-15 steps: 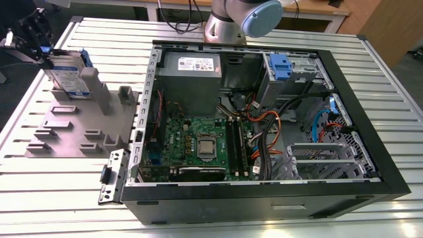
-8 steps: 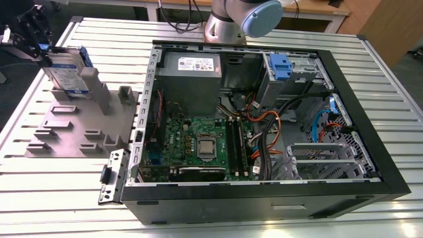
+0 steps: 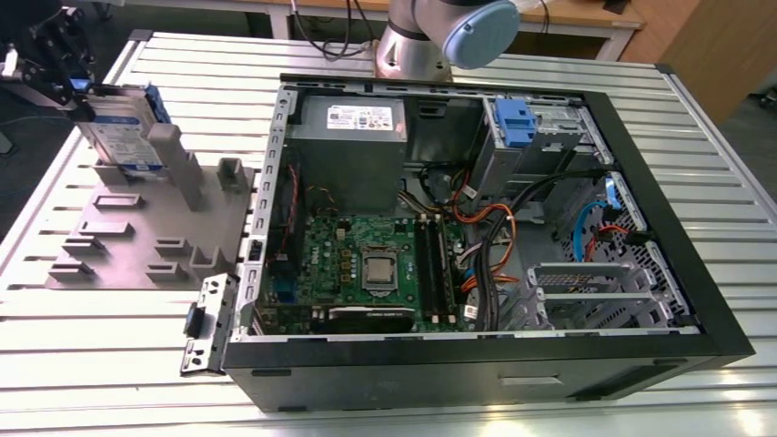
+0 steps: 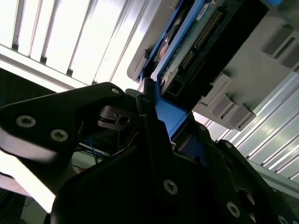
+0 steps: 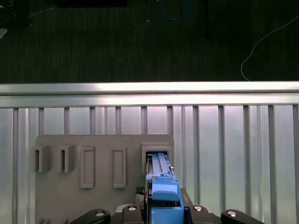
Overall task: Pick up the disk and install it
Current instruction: 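Pick up the disk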
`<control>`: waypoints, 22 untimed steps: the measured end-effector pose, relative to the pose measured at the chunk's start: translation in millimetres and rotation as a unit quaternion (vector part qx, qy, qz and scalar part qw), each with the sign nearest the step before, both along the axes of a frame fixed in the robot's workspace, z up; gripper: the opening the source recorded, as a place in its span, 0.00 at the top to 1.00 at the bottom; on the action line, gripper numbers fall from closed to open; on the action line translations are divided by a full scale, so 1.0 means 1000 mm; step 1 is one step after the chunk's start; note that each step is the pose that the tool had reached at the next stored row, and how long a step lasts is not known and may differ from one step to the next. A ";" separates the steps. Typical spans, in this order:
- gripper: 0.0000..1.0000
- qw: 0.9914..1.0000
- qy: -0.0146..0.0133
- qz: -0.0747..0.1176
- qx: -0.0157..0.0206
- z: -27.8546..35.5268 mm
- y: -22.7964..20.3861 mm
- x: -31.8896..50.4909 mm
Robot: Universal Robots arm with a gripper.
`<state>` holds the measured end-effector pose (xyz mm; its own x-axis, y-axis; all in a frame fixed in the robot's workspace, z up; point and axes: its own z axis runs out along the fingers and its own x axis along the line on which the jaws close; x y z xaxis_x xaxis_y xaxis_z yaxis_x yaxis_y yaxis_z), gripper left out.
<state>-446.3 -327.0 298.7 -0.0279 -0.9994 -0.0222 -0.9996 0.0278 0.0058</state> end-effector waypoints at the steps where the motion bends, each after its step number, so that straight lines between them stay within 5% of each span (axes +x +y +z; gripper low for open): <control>1: 0.64 1.000 0.000 0.000 0.000 0.0006 0.0000 0.0000; 22: 0.64 1.000 0.000 0.000 0.000 0.0073 0.0000 0.0000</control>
<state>-446.3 -327.0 306.0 -0.0279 -0.9994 -0.0222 -0.9996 0.0278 0.0057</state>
